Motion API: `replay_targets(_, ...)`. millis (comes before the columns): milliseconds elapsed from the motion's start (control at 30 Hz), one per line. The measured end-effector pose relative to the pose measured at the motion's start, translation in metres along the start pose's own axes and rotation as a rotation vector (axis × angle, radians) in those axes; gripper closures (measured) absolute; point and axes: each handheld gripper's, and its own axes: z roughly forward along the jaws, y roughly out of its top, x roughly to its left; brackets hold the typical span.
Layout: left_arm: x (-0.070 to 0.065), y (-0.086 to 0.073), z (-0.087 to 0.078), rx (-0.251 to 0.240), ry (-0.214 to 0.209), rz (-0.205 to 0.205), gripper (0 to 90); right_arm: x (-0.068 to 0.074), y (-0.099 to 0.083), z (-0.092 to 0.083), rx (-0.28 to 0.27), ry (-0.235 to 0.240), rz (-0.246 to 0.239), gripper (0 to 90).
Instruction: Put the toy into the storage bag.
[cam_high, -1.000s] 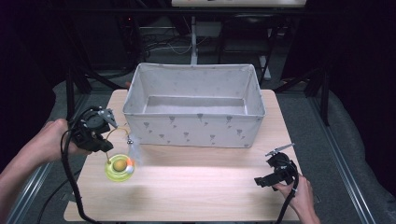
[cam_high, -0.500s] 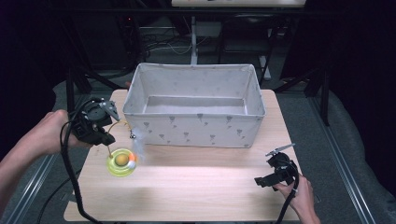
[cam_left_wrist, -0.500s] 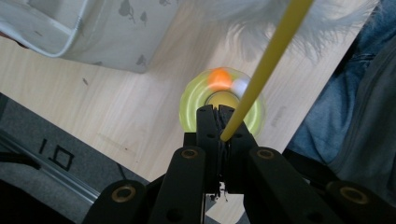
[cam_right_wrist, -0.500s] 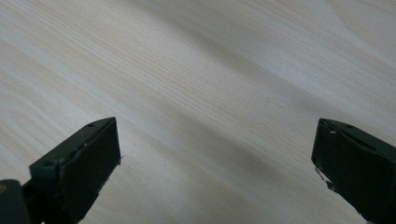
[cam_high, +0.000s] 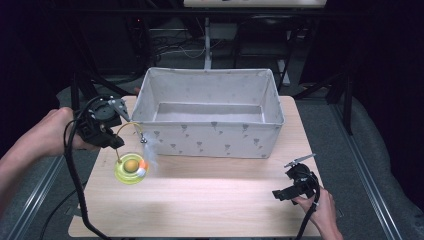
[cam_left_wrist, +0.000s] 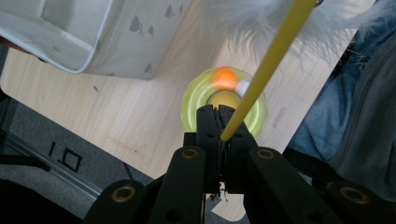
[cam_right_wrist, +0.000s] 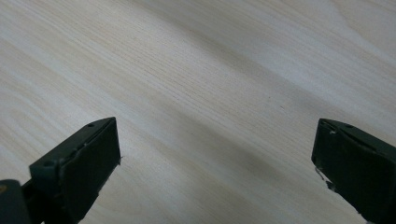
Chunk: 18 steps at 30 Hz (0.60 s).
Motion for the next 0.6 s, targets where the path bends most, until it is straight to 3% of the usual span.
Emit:
replay_targets(67, 0.001, 0.002, -0.003, 0.001, 0.01, 0.008, 88.1, 0.001, 0.0, 0.0, -0.02, 0.01, 0.015, 0.7)
replay_targets(600, 0.01, 0.021, -0.032, 0.012, 0.021, 0.042, 88.1, 0.0, 0.0, -0.001, -0.012, 0.004, 0.007, 0.6)
